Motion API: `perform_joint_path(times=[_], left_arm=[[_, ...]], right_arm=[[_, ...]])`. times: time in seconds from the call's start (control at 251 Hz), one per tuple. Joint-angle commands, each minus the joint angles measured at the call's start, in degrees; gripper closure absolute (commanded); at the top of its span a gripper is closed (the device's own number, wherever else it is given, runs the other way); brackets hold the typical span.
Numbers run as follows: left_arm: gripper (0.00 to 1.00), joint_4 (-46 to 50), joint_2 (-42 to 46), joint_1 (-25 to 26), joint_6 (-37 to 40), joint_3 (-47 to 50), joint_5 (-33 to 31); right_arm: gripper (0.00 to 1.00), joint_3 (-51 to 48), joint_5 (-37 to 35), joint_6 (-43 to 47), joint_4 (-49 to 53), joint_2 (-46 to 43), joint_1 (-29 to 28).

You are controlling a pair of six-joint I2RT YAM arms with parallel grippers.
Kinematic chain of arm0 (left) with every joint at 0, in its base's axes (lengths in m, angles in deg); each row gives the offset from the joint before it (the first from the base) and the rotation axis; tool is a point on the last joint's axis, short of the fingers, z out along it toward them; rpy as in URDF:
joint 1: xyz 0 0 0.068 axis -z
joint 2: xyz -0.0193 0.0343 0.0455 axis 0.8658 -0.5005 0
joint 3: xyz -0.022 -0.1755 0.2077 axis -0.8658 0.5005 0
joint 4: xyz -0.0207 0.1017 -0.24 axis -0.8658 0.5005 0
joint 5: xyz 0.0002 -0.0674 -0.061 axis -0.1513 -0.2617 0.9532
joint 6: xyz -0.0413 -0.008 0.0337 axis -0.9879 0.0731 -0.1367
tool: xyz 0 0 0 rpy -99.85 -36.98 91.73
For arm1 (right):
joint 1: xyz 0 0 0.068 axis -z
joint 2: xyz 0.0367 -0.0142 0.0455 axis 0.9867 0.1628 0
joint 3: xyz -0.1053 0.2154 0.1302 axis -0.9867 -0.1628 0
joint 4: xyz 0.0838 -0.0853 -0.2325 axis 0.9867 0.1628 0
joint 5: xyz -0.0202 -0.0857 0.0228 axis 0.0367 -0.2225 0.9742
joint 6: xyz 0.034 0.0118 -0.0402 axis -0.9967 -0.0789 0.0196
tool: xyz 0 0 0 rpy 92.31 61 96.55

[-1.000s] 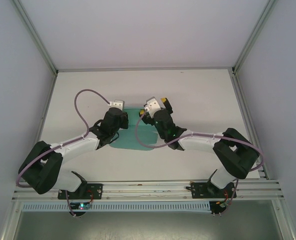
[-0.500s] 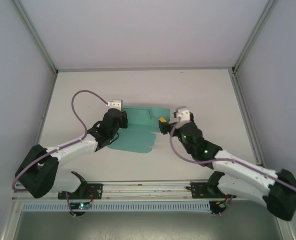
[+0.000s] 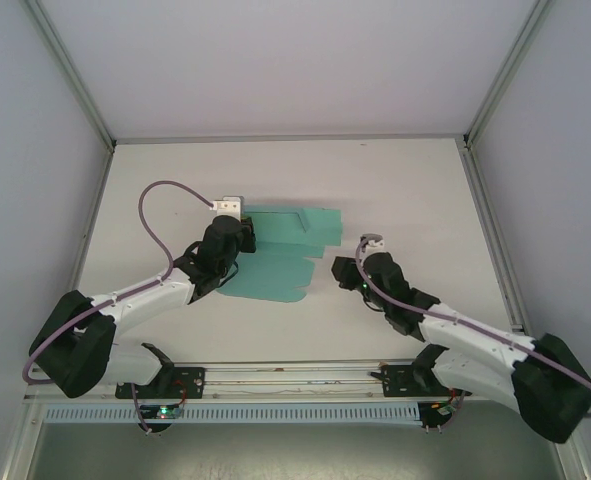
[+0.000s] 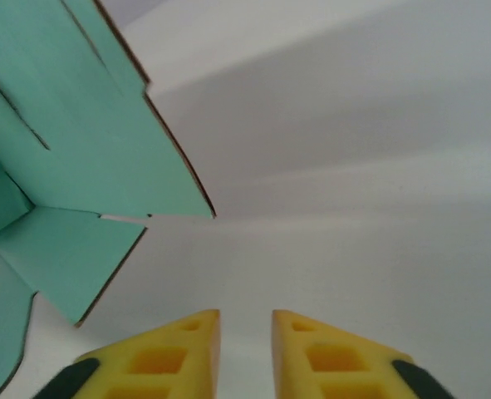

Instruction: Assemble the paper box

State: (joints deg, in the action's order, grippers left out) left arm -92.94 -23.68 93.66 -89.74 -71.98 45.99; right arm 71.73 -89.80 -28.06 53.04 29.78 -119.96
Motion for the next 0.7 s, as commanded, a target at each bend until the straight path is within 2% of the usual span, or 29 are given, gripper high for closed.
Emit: perform_joint_path(times=[0.0,0.2,0.371,0.523,0.694], left_arm=[[1.00,-3.0,0.7,0.3,-0.6,-0.1,0.0],[1.00,-2.0,0.6,0.2,0.1,0.1,-1.0],[1.00,-1.8,-0.4,0.3,0.2,-0.2,-0.8],[1.00,-2.0,-1.6,0.3,-0.5,-1.0,1.4],[1.00,-1.4,-1.6,0.3,-1.2,-1.2,1.4]], right_arm=[[0.84,4.0,5.7,-0.4,-7.4,4.4,0.7],[0.92,6.4,6.0,2.0,-9.9,6.1,0.7],[0.92,6.3,9.4,1.9,-9.5,5.3,0.7],[0.93,7.6,15.4,1.7,-13.1,9.5,0.4],[0.90,9.9,15.1,1.7,-15.9,13.9,0.0]])
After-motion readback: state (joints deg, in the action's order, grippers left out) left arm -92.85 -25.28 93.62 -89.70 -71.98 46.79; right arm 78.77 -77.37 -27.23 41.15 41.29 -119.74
